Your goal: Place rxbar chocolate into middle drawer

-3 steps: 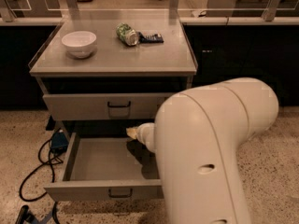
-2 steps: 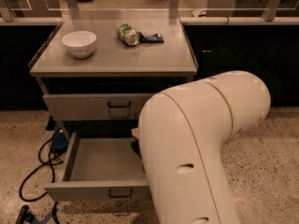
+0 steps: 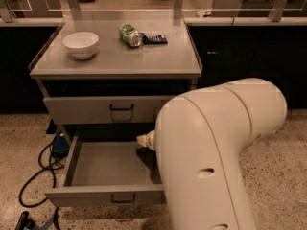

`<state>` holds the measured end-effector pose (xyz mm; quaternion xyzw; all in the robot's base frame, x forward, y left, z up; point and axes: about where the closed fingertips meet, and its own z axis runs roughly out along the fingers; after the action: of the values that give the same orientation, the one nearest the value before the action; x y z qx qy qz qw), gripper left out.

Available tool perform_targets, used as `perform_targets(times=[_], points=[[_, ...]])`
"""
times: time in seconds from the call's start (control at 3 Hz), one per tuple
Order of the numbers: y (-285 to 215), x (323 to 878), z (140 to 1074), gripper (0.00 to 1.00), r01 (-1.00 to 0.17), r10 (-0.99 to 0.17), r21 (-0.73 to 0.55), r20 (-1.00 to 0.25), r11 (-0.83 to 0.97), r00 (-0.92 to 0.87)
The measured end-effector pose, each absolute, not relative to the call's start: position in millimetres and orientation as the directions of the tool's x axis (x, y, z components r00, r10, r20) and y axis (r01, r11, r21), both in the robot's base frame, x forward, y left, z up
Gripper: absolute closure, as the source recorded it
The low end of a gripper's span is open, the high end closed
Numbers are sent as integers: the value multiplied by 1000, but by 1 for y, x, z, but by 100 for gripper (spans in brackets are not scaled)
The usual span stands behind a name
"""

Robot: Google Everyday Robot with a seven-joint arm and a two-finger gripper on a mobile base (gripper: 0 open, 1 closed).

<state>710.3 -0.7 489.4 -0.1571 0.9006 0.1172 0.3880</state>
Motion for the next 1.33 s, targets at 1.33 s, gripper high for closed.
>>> perform_targets(times=[1.33], points=[[-28, 654, 395, 100, -377, -122, 295, -625, 878, -771]])
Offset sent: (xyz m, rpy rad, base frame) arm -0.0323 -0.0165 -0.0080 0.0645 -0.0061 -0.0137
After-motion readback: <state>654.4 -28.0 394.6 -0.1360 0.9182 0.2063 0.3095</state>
